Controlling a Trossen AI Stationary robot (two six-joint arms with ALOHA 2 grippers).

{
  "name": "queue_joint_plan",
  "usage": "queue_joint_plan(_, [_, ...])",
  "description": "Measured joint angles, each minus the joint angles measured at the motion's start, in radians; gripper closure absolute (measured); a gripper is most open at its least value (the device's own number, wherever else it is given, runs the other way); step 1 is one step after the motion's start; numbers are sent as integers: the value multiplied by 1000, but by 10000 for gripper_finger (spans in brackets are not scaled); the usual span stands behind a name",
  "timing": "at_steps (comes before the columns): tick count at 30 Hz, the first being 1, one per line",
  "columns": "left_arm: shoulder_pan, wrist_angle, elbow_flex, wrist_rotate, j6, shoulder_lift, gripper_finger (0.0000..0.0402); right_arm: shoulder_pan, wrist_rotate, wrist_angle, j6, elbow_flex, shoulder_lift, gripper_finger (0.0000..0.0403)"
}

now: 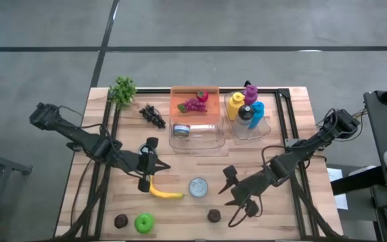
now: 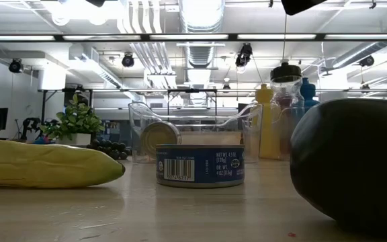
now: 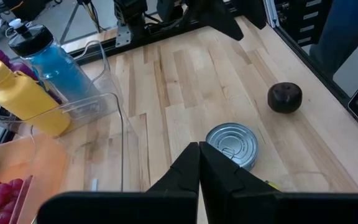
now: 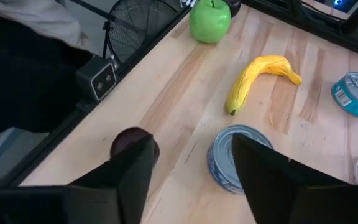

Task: Pick & Place Food Item
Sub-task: Put the right plum into the orange bin

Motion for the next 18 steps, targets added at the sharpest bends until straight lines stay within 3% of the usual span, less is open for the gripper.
queue_joint_plan(11, [0, 0, 0, 0, 0, 0, 393, 12, -14, -26, 5, 0, 75, 65])
queue_joint_plan(18, [0, 0, 0, 0, 0, 0, 393, 13, -57, 18, 25, 0, 165, 31])
